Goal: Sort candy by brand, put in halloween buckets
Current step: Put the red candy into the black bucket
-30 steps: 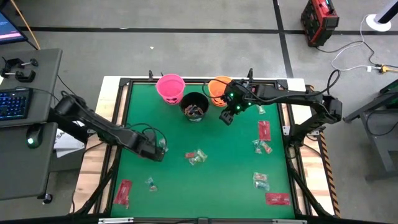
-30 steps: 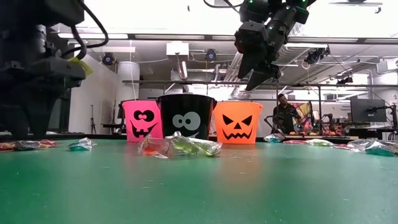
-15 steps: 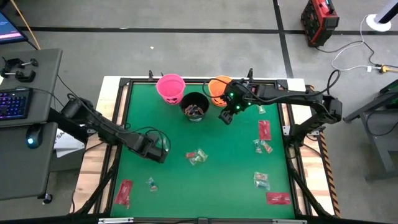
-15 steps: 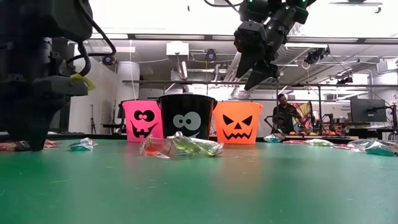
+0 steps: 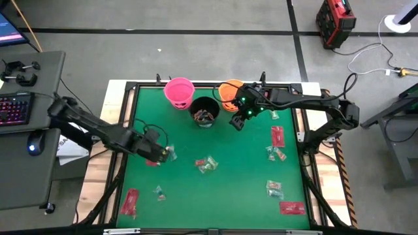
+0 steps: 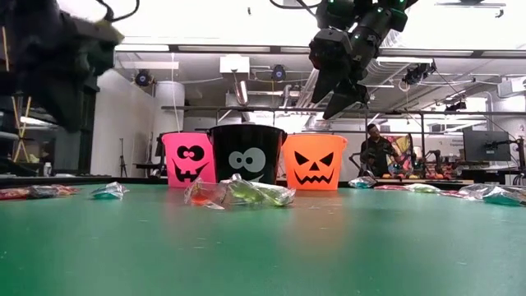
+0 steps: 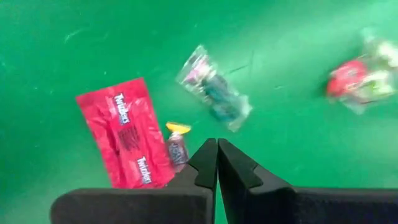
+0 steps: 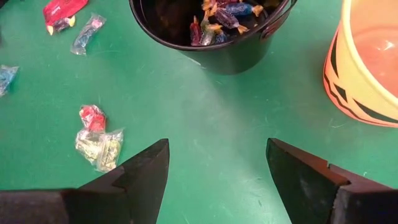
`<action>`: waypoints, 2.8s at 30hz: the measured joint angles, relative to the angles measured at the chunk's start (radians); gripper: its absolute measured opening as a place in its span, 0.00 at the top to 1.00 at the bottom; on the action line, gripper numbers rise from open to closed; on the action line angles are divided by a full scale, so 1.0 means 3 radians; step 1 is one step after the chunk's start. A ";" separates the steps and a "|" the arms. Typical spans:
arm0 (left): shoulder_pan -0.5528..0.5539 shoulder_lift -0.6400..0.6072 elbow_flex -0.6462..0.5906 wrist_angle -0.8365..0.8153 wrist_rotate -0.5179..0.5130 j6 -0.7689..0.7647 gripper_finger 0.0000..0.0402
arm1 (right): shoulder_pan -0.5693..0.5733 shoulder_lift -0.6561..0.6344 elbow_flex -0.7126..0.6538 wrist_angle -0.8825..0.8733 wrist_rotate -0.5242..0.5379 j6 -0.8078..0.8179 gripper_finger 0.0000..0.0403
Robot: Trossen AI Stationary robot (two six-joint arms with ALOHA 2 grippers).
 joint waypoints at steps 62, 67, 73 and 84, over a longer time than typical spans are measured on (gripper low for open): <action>0.0044 0.0869 -0.0255 0.0027 0.0483 0.0121 0.57 | 0.0001 0.0000 0.0000 0.0024 -0.0002 -0.0003 0.36; 0.0046 0.0835 -0.0233 0.0094 0.0280 0.0078 0.57 | 0.0001 0.0000 0.0000 0.0025 0.0017 -0.0010 0.36; 0.0053 0.0835 -0.0244 0.0135 0.0131 0.0147 0.57 | 0.0001 0.0000 0.0000 0.0031 0.0019 -0.0010 0.36; 0.0053 0.0849 -0.0388 0.0508 0.0274 0.0146 0.57 | 0.0001 0.0000 0.0000 0.0055 0.0024 0.0052 0.36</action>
